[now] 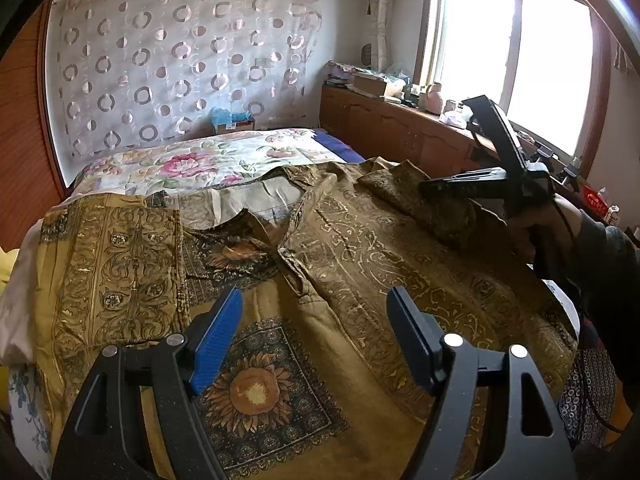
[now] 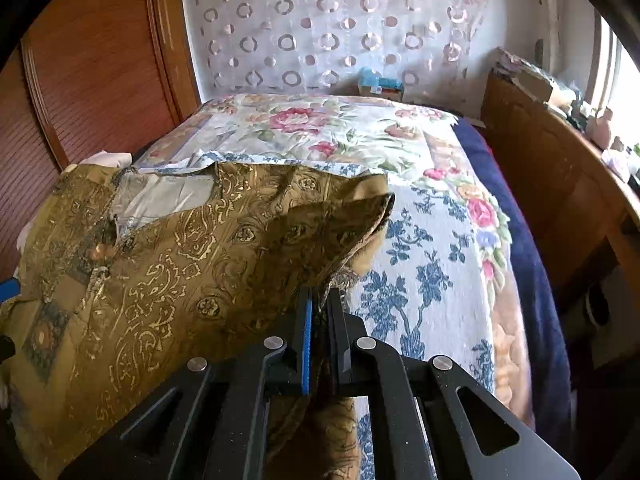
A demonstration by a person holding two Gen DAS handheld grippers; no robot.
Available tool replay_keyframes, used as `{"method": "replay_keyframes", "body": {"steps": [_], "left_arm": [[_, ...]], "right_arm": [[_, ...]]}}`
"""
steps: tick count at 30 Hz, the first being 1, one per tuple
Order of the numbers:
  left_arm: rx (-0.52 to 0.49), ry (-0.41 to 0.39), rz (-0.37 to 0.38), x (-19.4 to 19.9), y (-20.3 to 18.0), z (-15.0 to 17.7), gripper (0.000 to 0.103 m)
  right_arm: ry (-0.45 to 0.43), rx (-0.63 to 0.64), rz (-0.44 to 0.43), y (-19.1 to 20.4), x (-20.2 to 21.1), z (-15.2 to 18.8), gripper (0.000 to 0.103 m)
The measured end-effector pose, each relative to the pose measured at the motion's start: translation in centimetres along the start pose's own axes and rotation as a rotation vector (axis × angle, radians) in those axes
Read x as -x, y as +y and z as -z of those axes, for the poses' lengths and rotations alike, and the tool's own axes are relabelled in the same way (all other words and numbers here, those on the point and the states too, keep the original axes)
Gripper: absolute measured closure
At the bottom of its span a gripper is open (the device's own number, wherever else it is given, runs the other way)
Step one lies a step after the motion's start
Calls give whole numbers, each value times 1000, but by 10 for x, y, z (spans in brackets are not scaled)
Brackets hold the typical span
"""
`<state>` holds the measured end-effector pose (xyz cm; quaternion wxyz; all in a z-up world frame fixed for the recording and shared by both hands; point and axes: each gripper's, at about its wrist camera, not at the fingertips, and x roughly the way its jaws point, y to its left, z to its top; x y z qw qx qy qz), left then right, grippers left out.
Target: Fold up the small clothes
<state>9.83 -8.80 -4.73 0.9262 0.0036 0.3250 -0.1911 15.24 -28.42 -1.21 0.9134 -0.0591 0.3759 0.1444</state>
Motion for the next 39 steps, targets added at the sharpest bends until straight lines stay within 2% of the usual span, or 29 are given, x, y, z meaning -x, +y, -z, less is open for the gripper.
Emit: {"method": "replay_keyframes", "body": {"steps": [8,14,19,21,23,24,25,27,29,31,35,39], "left_arm": [[6,1,-5,0,4,3,28],[11,0,-8,2,6,5,28],[17,2,-8,3,9,5,28],[18,1,-9,3,10,5,28],[19,-3,-12,5,11,6,28],[20,-3,-13,5,12,6,28],[21,-3,-14,5,12,6,28],[22,-4,-17,7,14,8,28],[22,-5,-22,10,18,7,28],[22,-7,-28,12,21,7,28],[29,-8,-48,17,36,5,28],[36,-5,-89,23,58,2,28]], "right_arm": [[-1,0,15,4,-9,-9,97],[-19,52,13,16,-10,-13,98],[-86,57,-86,31,7,-13,99],[-77,74,-110,40,9,-13,99],[-59,85,-187,48,11,-11,99],[-58,91,-190,53,12,-11,93],[-57,93,-180,53,13,-10,79],[-68,88,-177,51,17,-10,63],[-85,82,-154,45,22,-7,63],[-81,65,-92,33,25,-4,63],[-6,40,6,8,6,6,63],[52,10,43,-10,-15,19,63]]}}
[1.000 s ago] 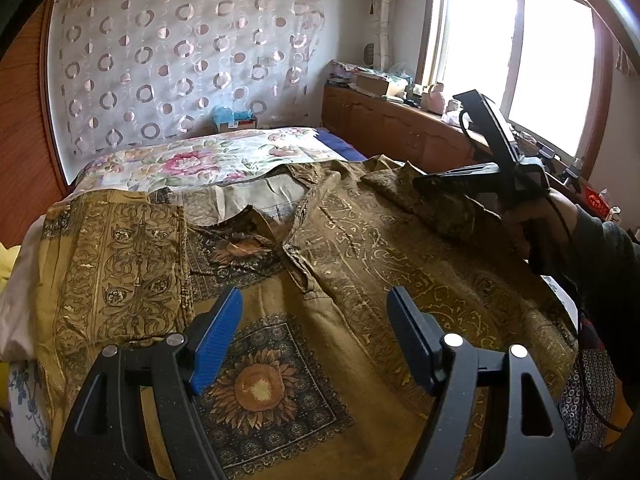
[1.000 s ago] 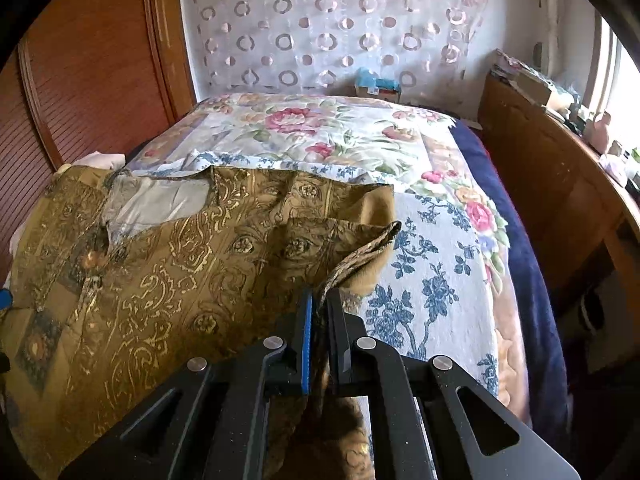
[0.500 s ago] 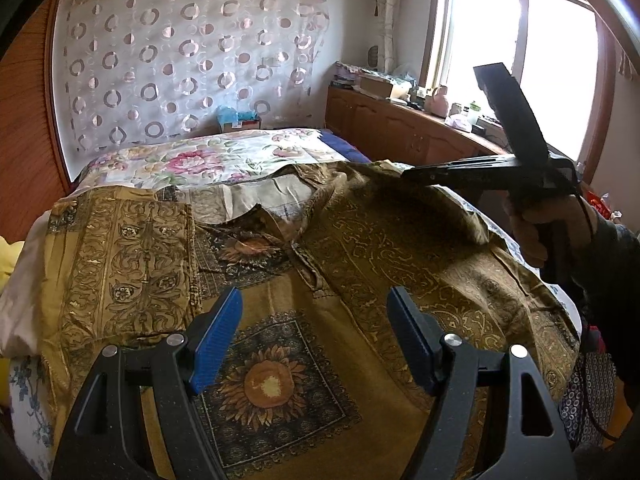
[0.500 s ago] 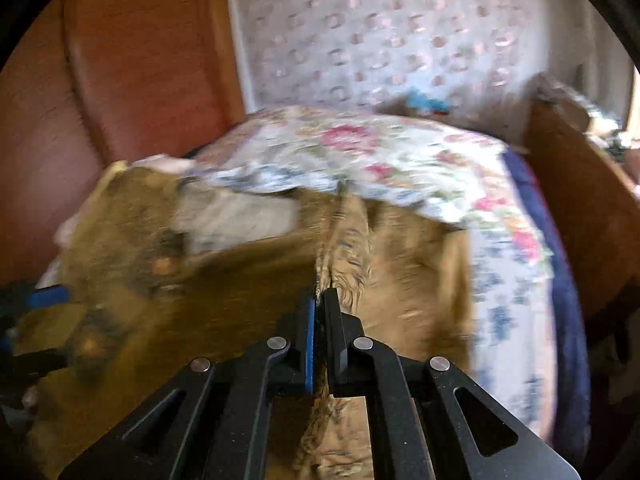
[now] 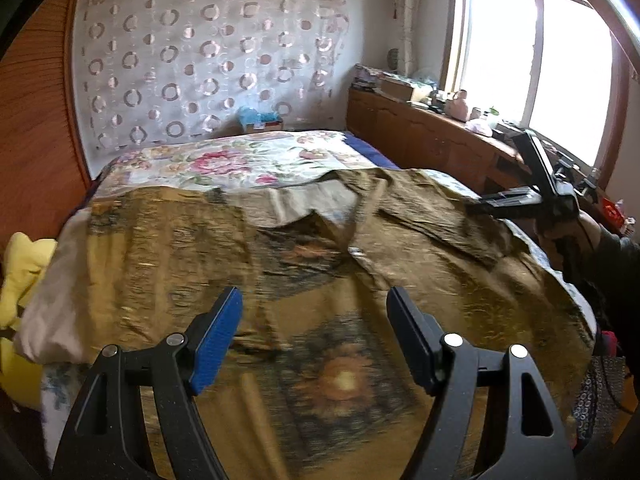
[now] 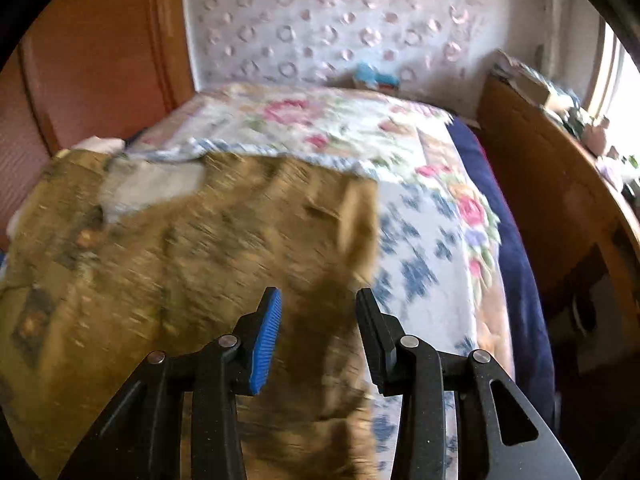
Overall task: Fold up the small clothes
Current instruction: 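Grasp the shirt side edge near the plush toy with the left gripper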
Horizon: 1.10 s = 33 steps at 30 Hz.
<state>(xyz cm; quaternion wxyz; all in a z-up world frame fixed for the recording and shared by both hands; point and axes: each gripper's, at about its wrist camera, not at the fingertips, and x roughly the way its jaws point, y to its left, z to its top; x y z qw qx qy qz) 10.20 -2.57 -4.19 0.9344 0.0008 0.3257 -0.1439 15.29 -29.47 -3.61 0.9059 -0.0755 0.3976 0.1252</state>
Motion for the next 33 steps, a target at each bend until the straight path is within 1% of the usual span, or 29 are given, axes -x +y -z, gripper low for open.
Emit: {"method": "replay_keyframes", "body": {"steps": [4,6,9,11,13,15,17,22,26,28,33], "left_arm": [[17,2,-44,2,28,-3,28],[25,6,-65,2,45,-4,28],[36,19,-84,-2,67,-5,28],[46,32,-115,-6,84,-6,33],[53,43,-136,-10,96,-7,41],[68,59,-159,-15,113,-7,46],[93,78,-186,-21,130,-8,47],[133,115,-226,-40,158,-12,48],[169,132,-224,-53,173,-16,48],[199,137,-214,-58,182,-19,51],[245,141,-191,-69,191,-28,54]], "right_arm": [[34,-31,0,-7,-17,4,63],[26,-44,-15,-10,-15,-1,63],[18,-44,-13,-12,-15,0,62],[7,-44,-11,-14,-15,2,62],[-3,-45,-8,-13,-15,4,62],[-16,-45,-5,-14,-12,11,62],[-27,-46,-5,-16,-10,13,61],[-29,-44,-6,-17,-6,18,61],[-29,-43,-5,-17,-6,18,61],[-29,-42,-4,-17,-6,18,61],[-28,-41,-4,-17,-6,18,61]]}}
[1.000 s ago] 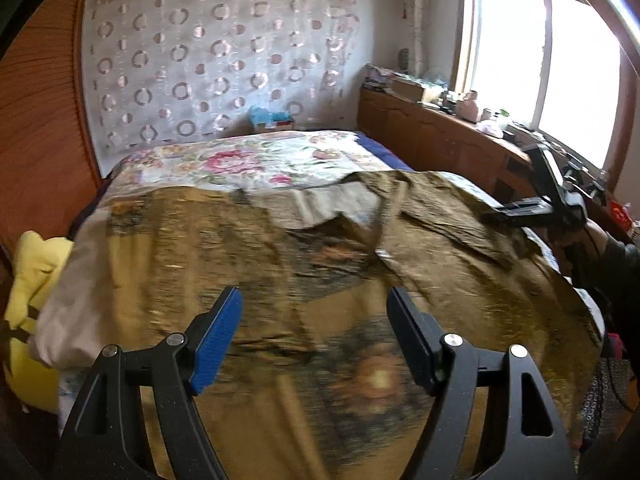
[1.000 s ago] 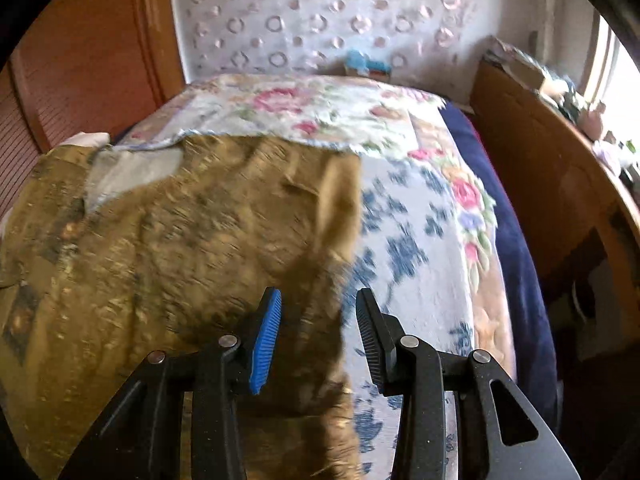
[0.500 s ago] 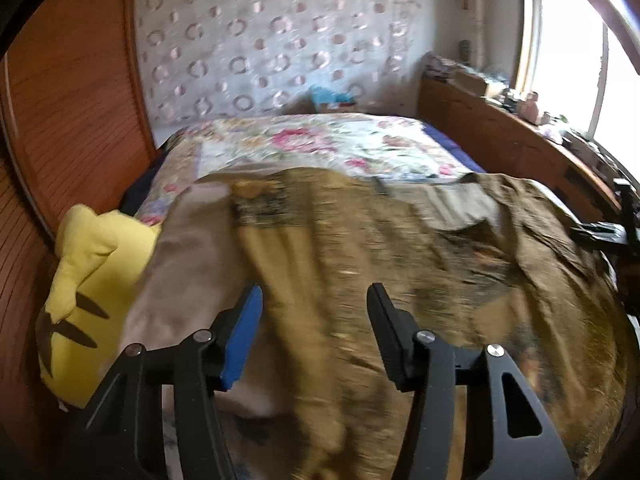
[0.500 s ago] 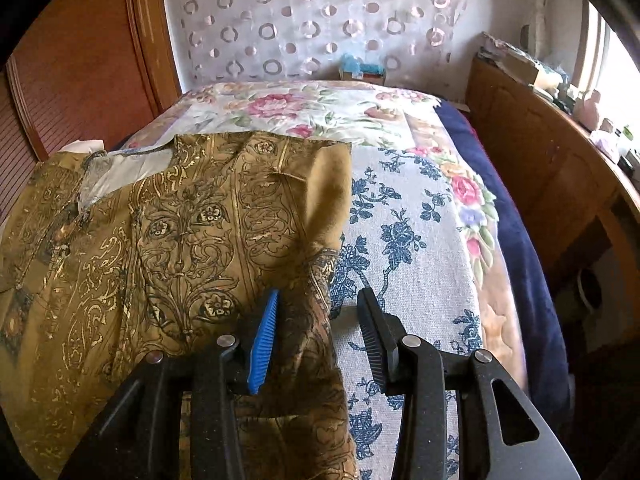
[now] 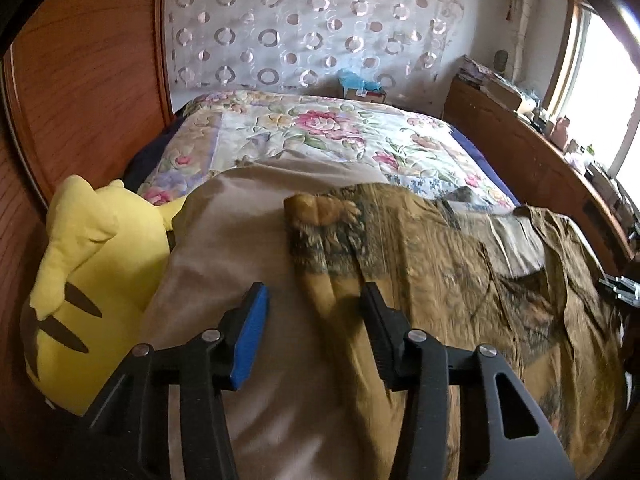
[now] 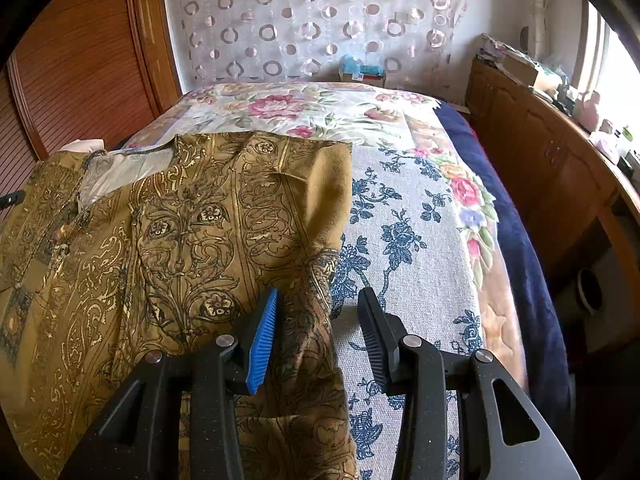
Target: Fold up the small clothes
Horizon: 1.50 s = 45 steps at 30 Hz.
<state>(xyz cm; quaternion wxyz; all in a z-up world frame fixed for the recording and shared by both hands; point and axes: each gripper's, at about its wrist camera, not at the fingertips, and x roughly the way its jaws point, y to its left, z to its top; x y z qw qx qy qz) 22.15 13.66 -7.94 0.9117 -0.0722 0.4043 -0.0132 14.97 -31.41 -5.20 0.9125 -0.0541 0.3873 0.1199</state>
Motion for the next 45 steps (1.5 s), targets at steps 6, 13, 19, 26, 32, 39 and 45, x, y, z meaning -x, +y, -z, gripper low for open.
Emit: {"method": "replay_keyframes", "body": {"steps": [6,13,19,26,32,39,45], "left_arm": [[1,14,-5,-9,-2,-10,55],[-9,26,33,-13,-4,-15,92],[-106,-54,32,19,-33,-3,99],[-202,-97,104,53,-70,24,100],[-220,-128,130,71,-84,41,100],[-230,-147,137,84,-89,41,100],[-239,-146,131,90,-89,43,100]], "right_arm": [[0,1,1,0,0,1,61],[0,2,1,0,0,0,61],[0,3,2,0,0,1,61],[1,5,3,0,0,0,61],[7,28,-1,1,0,0,61],[85,30,-9,-11,-24,-39,61],[113,-31,-5,-23,-58,-77,61]]}}
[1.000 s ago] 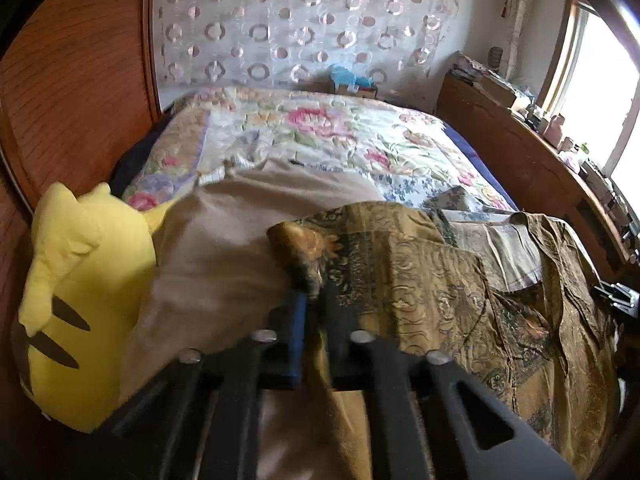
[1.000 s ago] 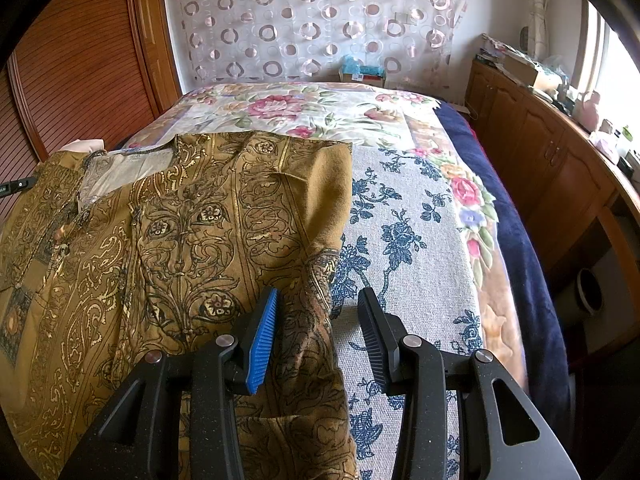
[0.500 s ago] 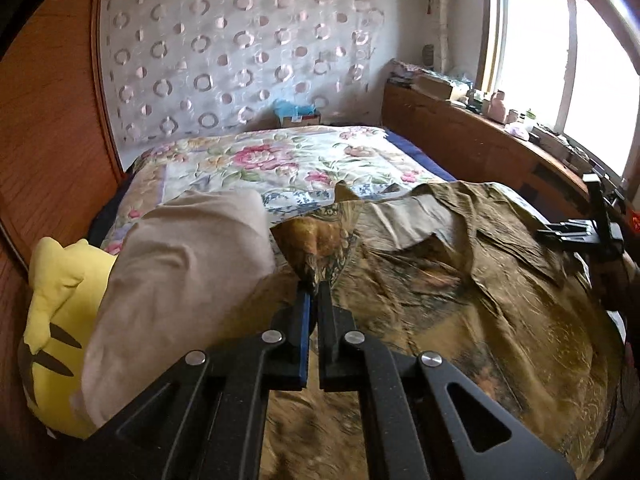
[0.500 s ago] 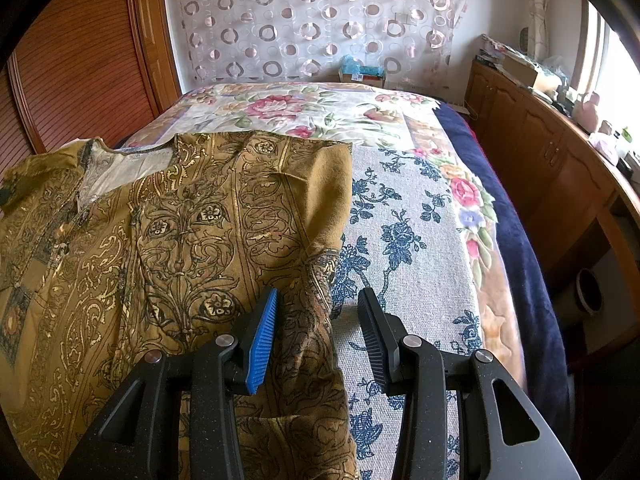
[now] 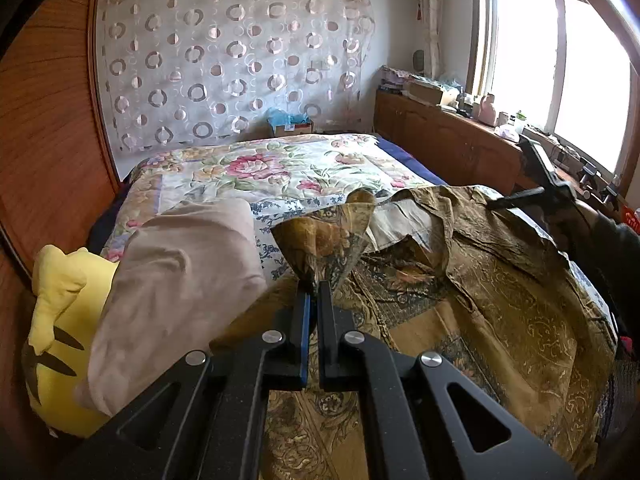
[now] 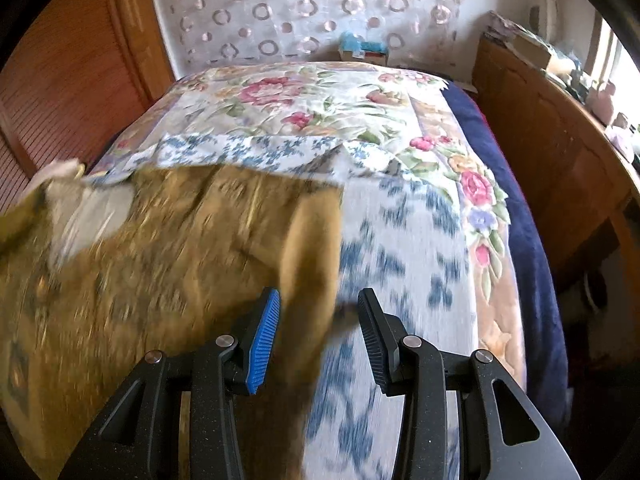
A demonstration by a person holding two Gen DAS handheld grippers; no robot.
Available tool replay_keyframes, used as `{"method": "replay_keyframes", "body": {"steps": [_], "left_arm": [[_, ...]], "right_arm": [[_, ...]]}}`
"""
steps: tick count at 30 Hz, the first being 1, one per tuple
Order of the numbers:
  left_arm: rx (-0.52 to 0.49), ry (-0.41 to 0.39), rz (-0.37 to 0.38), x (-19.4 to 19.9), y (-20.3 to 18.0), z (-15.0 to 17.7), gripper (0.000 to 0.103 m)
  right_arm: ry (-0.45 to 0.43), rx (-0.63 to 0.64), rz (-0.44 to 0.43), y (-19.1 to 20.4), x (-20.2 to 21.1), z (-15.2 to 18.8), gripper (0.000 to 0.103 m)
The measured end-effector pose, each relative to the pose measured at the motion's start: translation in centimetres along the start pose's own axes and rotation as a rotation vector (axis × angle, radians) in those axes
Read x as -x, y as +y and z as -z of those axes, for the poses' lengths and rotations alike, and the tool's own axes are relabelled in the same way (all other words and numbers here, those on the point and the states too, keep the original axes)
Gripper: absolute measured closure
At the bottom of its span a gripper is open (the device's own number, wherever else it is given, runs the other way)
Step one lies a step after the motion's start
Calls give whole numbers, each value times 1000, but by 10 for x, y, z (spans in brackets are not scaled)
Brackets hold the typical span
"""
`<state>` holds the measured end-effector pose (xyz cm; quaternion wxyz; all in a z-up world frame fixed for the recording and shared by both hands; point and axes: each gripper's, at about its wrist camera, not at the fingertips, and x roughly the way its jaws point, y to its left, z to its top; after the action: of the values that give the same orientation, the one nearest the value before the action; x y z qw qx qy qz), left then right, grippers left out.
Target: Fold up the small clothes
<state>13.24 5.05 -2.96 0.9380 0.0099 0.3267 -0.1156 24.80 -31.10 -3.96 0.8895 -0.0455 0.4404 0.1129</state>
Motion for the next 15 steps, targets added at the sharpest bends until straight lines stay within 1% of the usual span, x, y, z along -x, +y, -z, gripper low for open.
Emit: {"method": "replay_keyframes", "body": {"steps": [4,5,7,8,9,12,15], "left_arm": [[-2,-8,10,6,0,5,100],[3,-14,12,8,1,7,100],[12,-21,17,14,2,11,100],[16,-24,18,17,2,14,100],[20,-31,19,22,2,17,100],[32,-51,17,36,0,23,100],[44,-80,12,55,1,31,100]], "right_arm": [[19,0,13,6,-9,-11,61],[20,6,13,10,-9,-12,63],[9,40,-4,22,-5,-6,88],[-7,79,-2,31,-1,0,94],[-22,105,-6,36,3,4,98],[-108,129,-52,47,28,20,99],[-205,152,-79,53,65,42,99]]}}
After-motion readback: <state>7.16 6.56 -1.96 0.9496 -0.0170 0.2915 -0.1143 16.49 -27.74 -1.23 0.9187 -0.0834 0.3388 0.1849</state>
